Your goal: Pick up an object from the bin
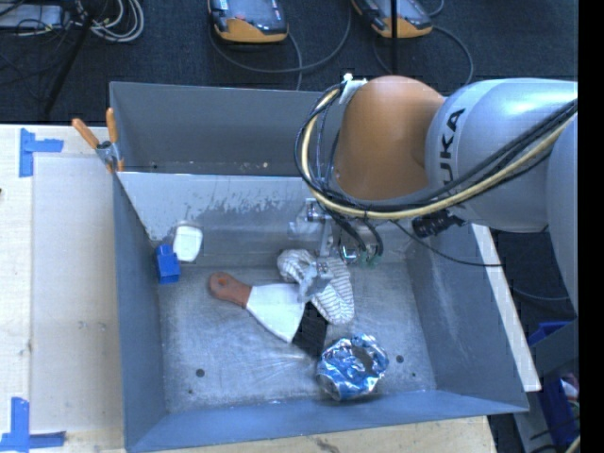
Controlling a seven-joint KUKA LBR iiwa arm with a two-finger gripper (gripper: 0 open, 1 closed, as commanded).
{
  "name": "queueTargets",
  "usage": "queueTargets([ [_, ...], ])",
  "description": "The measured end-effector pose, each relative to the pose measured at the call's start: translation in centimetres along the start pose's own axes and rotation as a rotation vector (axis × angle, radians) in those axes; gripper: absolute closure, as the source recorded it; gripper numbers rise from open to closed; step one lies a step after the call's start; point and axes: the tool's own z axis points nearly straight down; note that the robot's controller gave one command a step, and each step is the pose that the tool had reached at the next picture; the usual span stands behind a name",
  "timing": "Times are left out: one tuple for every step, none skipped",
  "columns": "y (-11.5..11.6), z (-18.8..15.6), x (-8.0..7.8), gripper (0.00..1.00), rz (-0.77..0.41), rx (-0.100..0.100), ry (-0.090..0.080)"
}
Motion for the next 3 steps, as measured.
queueTargets([
  [0.0,-0.5,-0.2,0.00,0.002,0.000,-0.008],
  [-5.9,4.0,-1.8,0.00,0.015,0.000,-0.008],
  [-9.0,4.8,-0.3,0.00,-0.065,0.000,-0.007],
])
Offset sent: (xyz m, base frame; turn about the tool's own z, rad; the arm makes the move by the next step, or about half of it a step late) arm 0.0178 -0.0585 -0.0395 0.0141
